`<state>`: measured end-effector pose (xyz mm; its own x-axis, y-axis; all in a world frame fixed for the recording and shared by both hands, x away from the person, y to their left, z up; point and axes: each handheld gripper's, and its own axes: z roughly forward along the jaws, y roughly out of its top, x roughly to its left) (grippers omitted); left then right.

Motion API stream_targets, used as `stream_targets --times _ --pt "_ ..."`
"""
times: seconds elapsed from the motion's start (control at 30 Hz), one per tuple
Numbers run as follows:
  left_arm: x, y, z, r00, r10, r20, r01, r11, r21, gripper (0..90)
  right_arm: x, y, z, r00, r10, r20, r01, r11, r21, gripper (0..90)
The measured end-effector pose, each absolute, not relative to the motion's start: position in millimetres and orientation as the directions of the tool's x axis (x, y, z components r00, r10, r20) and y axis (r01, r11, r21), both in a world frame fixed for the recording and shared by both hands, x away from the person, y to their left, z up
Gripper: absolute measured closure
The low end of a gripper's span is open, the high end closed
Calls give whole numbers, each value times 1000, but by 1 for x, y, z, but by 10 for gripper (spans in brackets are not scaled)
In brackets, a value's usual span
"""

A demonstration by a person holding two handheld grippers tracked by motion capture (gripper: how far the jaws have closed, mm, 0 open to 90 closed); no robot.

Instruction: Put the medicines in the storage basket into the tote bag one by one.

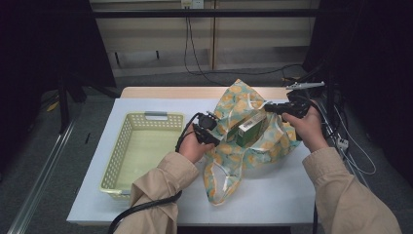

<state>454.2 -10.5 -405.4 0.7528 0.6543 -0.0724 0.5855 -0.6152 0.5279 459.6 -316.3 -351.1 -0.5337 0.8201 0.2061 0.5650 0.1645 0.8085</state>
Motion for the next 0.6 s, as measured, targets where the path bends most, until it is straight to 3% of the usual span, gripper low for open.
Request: stream_targets --times 0.07,0.13,0.6 --pt "453 -9 -402 755 650 -85 587 -613 529 855 459 -316 -351 -535 819 207 564 164 809 896" --pt "453 -8 -397 748 655 -106 598 -597 534 900 459 -316 -353 -535 819 209 565 163 809 896" --pt "458 13 -335 718 656 -234 628 -464 625 900 459 -303 -348 -562 801 205 553 180 814 896"
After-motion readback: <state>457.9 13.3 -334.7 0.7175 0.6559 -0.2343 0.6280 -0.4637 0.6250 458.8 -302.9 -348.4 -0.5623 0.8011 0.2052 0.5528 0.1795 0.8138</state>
